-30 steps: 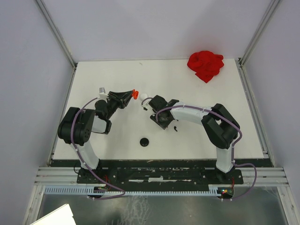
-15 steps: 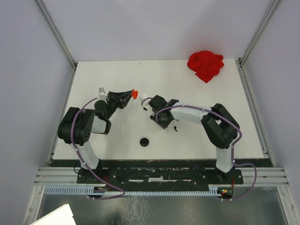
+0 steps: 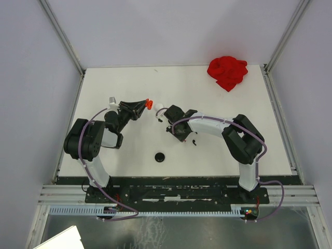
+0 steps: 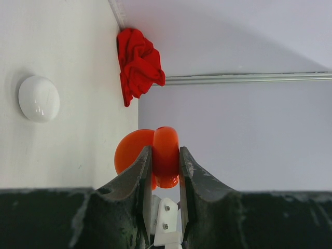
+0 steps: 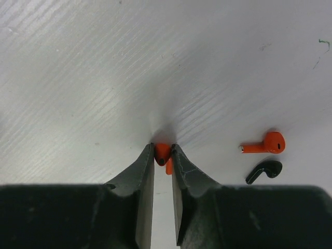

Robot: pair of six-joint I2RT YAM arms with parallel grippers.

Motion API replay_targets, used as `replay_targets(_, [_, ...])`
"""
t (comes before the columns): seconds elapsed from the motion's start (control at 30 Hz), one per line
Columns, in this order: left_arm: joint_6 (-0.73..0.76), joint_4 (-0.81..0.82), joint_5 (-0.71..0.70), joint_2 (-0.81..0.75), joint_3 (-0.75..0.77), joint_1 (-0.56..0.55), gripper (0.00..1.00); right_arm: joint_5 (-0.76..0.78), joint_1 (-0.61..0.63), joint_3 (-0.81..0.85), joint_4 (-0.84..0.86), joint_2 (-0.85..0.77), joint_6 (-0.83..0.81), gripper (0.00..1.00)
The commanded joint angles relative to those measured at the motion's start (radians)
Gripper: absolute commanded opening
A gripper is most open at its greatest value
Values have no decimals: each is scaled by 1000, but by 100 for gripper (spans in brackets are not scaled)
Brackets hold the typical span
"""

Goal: Insert the wireless bluetooth earbuds into the charging case
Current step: Pick up the earbud from the center of the board, then place the earbud in the charging case.

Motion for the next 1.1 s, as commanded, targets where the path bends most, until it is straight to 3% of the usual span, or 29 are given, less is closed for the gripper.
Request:
replay_targets(0.0, [-20,61,21,-8,-6,4,3,7,3,34,34,-30,10,18])
replay_targets(0.1, [-20,57,22,-17,-10,4,3,-1,-12,27,103,-99,37,7])
replay_targets(0.3, [-14,34,28,-34,-8,-2,3,-22,-60,-22,309,-250,104,3])
replay_targets(0.5, [-23,-3,41,-22,43,-59,3,-44,-141,-230,816,-395,222,2])
replay_targets(0.93, [-174,140,39,121,131,-195,3,-107,-153,-518,1642,-319,257,1])
replay_targets(1.07, [-182,147,33,143,139,-205,3,-143,-153,-544,1752,-286,242,2])
